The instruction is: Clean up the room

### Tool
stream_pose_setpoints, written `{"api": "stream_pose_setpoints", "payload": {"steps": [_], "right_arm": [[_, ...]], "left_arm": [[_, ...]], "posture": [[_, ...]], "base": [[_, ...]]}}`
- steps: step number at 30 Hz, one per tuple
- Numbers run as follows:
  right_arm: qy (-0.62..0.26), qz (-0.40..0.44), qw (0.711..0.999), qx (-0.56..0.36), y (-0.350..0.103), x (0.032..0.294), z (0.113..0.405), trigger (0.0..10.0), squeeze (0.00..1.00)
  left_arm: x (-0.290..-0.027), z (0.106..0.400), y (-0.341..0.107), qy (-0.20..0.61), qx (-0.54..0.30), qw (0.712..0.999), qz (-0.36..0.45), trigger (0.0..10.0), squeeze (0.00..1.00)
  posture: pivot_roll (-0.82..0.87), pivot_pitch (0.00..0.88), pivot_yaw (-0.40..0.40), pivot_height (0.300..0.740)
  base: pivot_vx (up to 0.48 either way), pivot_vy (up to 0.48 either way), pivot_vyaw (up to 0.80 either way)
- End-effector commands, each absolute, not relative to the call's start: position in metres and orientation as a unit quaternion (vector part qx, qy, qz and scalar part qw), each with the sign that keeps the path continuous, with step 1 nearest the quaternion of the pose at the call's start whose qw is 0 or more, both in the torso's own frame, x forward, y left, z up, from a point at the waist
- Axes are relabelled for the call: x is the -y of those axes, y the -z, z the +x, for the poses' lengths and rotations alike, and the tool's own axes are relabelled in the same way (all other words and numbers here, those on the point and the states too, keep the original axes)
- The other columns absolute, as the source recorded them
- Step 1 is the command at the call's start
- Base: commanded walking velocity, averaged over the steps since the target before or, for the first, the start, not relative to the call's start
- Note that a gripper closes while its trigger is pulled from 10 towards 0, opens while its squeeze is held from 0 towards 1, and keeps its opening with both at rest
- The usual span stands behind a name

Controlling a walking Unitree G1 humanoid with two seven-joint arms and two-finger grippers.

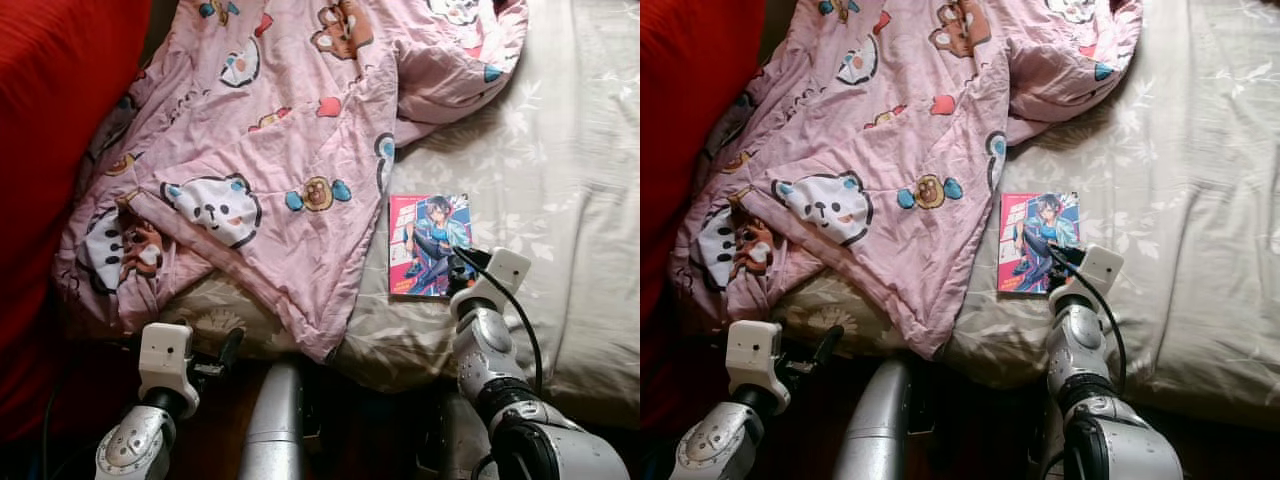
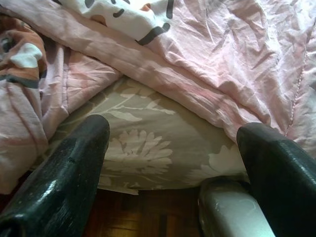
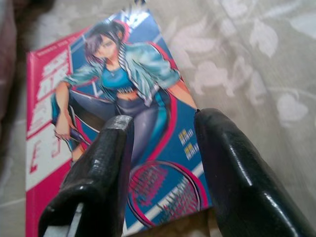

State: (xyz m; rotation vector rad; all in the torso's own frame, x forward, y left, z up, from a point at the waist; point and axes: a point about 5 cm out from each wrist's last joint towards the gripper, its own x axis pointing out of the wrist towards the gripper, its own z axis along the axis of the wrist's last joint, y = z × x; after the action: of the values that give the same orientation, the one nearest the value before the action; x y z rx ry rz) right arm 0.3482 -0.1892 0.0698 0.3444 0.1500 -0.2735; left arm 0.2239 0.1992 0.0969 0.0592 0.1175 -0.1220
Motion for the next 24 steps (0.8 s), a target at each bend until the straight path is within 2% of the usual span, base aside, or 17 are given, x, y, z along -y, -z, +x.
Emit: {"api": "stream_pose_setpoints", "payload": {"steps": [1,24], "right_arm": [[0.147,0.181,0.967,-0.101,-0.054,0.186,0.339,10.0,0.00],[0.195,0.227,0.948,-0.113,-0.039,0.200,0.325,10.0,0.00]], "left_arm": [[-0.207,0.217,-0.093,0.051,-0.075,0.995,0.030,10.0,0.00],[-0.215,0.209,-0.097,0.051,-0.087,0.994,0.044,10.0,0.00]], "posture": [[0.22,0.415,0.208,0.621],[0.25,0.434,0.239,0.621]], "base": [[0.000,0.000,0.00],[0.000,0.000,0.00]]}}
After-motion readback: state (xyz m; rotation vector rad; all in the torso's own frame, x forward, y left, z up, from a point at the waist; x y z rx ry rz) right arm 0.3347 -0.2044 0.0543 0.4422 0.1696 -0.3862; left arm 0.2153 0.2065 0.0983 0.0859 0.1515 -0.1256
